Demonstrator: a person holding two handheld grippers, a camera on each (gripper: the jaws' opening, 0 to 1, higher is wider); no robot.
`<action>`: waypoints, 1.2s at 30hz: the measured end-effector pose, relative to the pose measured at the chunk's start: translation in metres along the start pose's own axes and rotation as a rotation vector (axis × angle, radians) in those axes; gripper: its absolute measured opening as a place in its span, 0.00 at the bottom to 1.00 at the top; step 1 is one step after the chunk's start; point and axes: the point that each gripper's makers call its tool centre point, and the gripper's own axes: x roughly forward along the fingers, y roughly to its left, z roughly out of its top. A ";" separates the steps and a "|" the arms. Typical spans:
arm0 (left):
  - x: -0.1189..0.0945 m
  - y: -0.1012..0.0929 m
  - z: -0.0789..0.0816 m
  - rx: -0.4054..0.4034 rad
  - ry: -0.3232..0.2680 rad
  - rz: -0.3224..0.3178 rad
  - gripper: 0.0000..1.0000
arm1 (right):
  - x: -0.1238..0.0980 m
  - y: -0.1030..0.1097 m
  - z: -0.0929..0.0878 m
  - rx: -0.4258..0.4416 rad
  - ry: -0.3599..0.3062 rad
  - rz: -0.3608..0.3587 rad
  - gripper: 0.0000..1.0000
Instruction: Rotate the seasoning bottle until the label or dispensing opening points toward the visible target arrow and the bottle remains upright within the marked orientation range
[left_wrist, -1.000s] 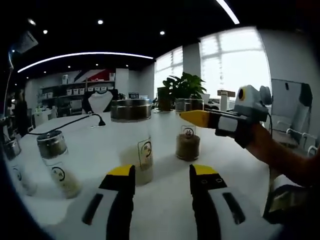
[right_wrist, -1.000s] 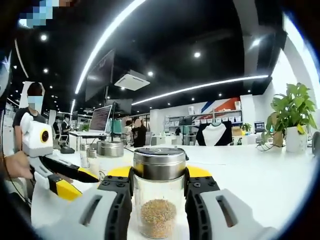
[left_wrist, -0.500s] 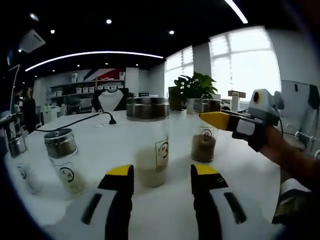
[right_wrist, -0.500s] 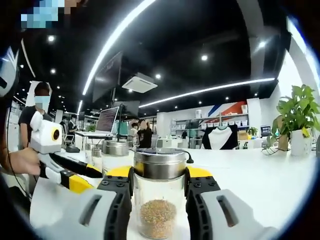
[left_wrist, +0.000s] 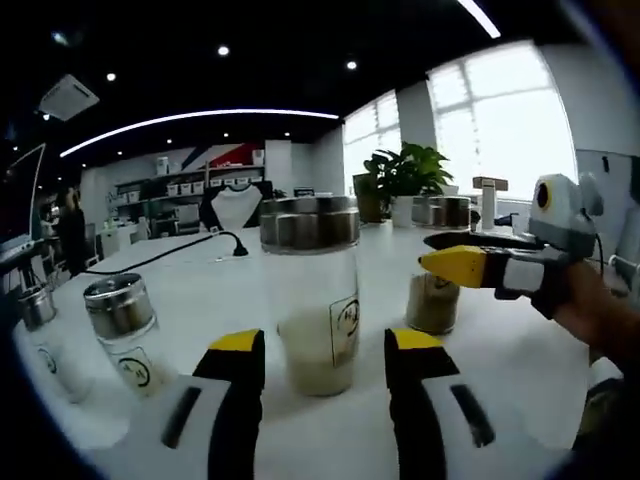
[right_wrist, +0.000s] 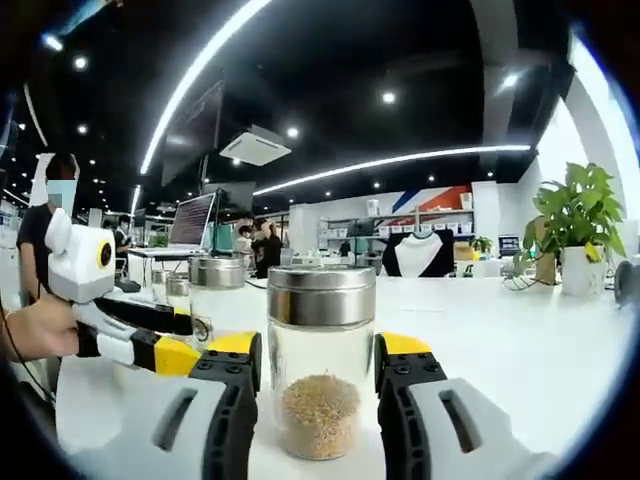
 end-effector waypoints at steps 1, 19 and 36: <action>0.001 0.001 0.000 -0.002 0.001 -0.002 0.51 | 0.000 0.000 0.000 0.002 -0.002 0.000 0.41; 0.010 0.003 0.008 0.059 -0.012 -0.088 0.41 | 0.004 -0.001 0.003 -0.014 0.024 0.036 0.39; 0.010 0.003 0.008 0.062 -0.016 -0.232 0.40 | 0.000 0.004 0.004 -0.003 0.012 0.189 0.39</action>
